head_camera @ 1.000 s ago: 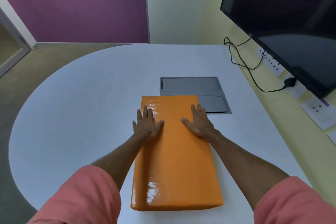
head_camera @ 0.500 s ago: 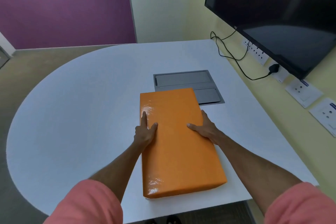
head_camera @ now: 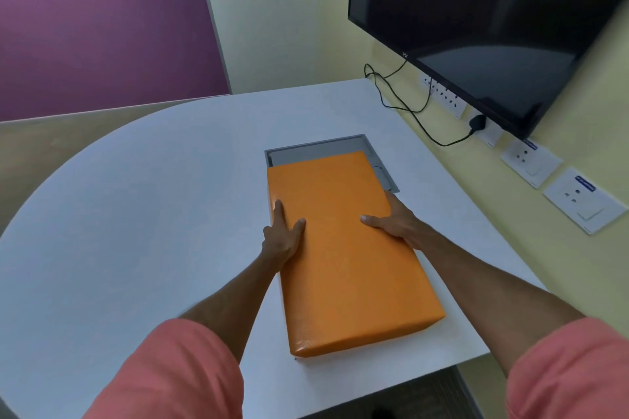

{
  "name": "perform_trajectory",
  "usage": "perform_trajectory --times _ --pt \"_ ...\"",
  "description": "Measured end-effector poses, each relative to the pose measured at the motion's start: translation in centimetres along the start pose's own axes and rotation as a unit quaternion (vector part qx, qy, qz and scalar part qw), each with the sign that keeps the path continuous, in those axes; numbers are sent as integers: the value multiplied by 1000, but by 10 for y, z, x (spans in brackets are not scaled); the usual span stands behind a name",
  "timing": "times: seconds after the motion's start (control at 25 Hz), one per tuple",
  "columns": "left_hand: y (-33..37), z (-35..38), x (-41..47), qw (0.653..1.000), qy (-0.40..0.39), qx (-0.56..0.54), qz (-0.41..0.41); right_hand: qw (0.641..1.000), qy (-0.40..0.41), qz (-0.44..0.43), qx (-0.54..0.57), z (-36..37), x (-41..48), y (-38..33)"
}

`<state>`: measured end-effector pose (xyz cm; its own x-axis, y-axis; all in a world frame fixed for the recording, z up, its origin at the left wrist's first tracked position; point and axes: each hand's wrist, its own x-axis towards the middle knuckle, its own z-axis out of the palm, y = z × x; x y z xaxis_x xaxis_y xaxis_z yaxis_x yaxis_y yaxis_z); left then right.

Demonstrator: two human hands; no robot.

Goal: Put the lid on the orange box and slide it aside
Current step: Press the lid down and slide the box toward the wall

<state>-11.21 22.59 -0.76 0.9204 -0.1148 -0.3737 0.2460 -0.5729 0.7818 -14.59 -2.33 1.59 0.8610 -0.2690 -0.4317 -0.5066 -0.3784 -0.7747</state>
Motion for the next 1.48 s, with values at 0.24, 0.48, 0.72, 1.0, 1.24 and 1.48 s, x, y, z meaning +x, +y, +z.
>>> perform_trajectory --times 0.24,0.48,0.72,1.0,1.24,1.48 --pt "58 64 0 999 -30 -34 25 1000 16 11 5 -82 13 34" --pt "107 146 2 998 -30 -43 19 999 33 35 -11 -170 25 72" --pt "138 224 -5 997 -56 -57 12 997 50 54 -10 -238 27 123" --pt "157 271 -7 996 -76 -49 23 998 40 49 -1 -280 36 159" --pt "163 284 -8 995 -83 -50 24 999 24 48 -2 -295 47 169" --pt "169 294 -7 996 -75 -38 21 998 28 48 1 -302 53 176"
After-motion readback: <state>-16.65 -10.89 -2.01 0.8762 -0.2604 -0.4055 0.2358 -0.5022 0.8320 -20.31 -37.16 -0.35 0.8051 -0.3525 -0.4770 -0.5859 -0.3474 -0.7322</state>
